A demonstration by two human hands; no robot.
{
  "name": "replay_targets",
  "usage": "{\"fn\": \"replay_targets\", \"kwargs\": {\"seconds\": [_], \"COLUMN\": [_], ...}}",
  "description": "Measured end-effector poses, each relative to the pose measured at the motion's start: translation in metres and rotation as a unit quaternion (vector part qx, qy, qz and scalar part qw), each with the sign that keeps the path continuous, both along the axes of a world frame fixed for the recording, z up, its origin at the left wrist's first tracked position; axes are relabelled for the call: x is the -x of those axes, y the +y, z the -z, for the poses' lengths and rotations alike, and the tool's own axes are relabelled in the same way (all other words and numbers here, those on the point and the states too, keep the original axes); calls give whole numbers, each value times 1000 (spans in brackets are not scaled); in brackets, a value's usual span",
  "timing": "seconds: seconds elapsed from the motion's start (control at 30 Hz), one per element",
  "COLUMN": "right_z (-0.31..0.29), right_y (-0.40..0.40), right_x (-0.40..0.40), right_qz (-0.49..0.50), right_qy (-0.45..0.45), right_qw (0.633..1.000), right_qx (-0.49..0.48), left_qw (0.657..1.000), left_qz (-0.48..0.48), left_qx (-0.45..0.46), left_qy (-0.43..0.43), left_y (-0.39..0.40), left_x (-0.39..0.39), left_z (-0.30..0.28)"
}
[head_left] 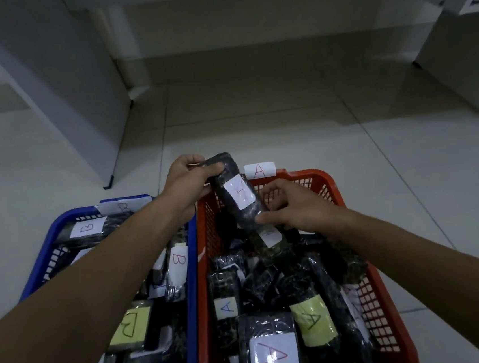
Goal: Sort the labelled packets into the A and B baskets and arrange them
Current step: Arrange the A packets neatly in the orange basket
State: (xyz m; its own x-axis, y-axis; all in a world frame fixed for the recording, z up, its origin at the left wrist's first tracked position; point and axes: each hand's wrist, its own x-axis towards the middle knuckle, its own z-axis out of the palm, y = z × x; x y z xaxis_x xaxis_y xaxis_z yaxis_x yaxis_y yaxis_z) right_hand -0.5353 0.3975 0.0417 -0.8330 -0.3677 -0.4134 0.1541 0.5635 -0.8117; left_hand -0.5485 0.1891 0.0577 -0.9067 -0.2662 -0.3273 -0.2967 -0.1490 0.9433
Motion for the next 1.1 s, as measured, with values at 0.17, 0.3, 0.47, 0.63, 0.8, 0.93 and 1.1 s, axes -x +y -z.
{"fn": "replay_targets", "kwargs": {"seconds": [0.17,0.3,0.47,0.63,0.8,0.93,1.1], "right_z": [4,20,44,45,46,36,34], "right_y": [8,7,1,-1,6,22,24], "right_x": [10,16,21,31,32,29,24], "right_qz": [169,238,212,208,179,2,-162], "right_qy": [-27,73,53,4,37,98,132], "right_qw": [979,967,976,978,982,972,895], "right_qx": [109,51,-4,5,-52,-215,-394], "left_qw": [994,796,683,693,654,586,557], "left_qz": [30,187,271,264,325,400,411], "left_qx": [102,575,677,667,677,699,715], "left_qy": [-15,18,47,78,95,92,96], "left_y": [-3,-16,-12,-13,-11,-4,4], "left_x": [-10,-19,-22,-17,-13,-12,-5], "left_z": [14,22,33,33,34,43,46]}}
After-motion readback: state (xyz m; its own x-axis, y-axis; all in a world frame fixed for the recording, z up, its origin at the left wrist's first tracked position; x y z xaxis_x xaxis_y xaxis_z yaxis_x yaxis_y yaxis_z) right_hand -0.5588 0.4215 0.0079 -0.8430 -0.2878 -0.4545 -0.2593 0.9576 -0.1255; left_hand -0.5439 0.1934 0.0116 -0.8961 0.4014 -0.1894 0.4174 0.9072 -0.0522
